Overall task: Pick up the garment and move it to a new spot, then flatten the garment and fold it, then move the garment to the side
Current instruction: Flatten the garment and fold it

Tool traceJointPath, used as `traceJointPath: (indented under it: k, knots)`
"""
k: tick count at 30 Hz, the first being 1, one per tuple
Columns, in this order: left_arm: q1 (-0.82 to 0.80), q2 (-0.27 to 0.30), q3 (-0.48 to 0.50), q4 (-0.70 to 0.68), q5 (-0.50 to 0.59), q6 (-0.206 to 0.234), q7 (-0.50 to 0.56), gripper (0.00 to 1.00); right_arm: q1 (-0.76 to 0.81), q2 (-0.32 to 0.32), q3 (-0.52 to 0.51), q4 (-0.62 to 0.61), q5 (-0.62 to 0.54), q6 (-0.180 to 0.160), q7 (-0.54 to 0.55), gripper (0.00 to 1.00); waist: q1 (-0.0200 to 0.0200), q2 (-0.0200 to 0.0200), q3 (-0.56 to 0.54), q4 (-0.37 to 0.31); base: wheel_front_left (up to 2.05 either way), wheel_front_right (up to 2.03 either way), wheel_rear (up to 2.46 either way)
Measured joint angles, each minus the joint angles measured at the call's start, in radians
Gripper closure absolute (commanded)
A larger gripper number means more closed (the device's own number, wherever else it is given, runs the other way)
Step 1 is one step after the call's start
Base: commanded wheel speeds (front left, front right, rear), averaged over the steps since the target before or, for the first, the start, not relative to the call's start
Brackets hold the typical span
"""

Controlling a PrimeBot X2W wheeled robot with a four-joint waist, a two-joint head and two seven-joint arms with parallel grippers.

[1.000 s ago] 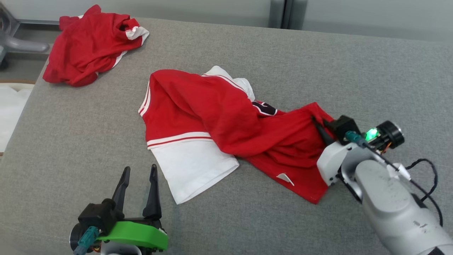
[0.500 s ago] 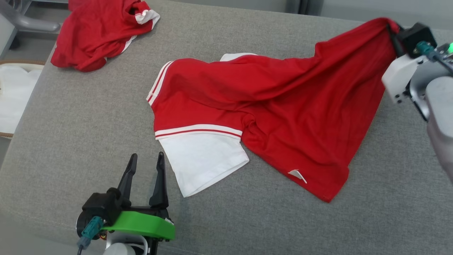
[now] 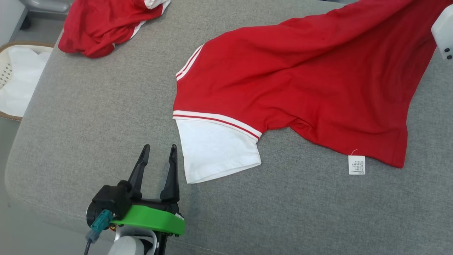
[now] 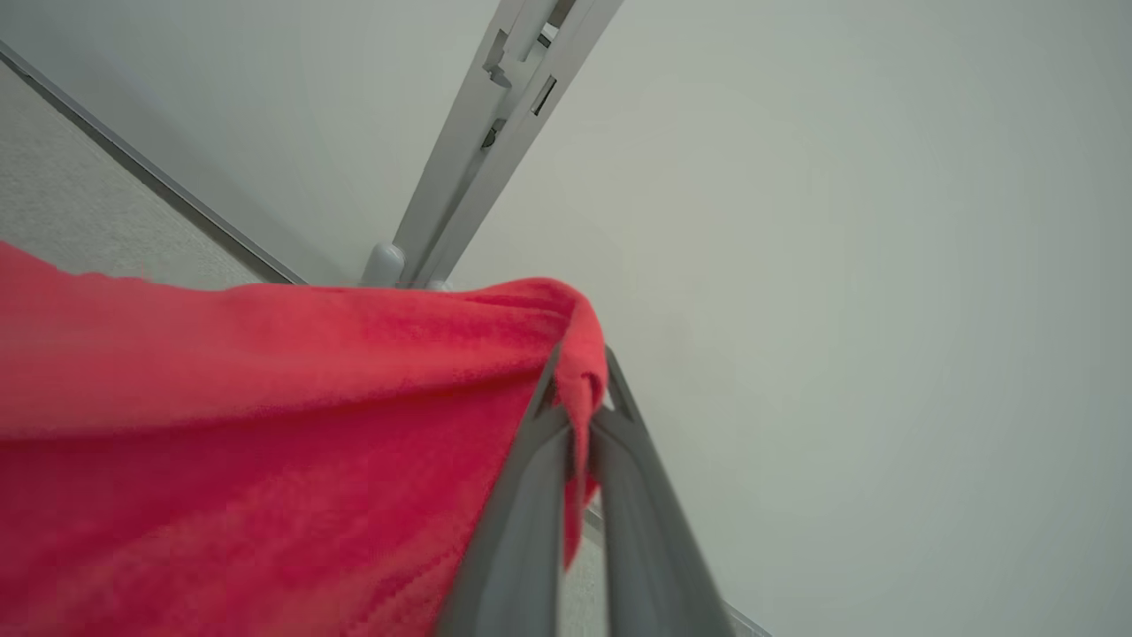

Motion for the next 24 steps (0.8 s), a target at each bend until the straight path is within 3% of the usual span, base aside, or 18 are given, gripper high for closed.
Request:
traceJointPath:
  k: [1, 9, 16, 24]
  knots:
    - [-0.002, 0.0, -0.004, 0.0, 0.0, 0.0, 0.0, 0.0, 0.0, 0.006, -0.008, 0.011, -0.002, 0.0, -0.009, 0.0, 0.0, 0.0, 0.003, 0.0, 0.0, 0.0, 0.0]
    - [-0.04, 0.0, -0.019, 0.001, 0.015, -0.002, 0.0, 0.0, 0.037, 0.068, -0.066, 0.051, -0.012, 0.0, -0.078, 0.0, 0.0, 0.0, 0.008, -0.026, 0.0, 0.0, 0.0]
    - [-0.067, 0.0, 0.005, 0.034, 0.041, -0.011, 0.0, 0.0, 0.131, 0.152, -0.156, 0.007, 0.038, 0.0, -0.114, 0.0, 0.0, 0.0, -0.018, -0.078, 0.0, 0.0, 0.0]
    - [-0.066, -0.001, 0.07, 0.081, 0.072, -0.019, 0.0, 0.0, 0.39, 0.252, -0.273, -0.24, 0.115, 0.0, -0.117, 0.0, 0.0, 0.0, -0.078, -0.155, 0.0, 0.0, 0.0]
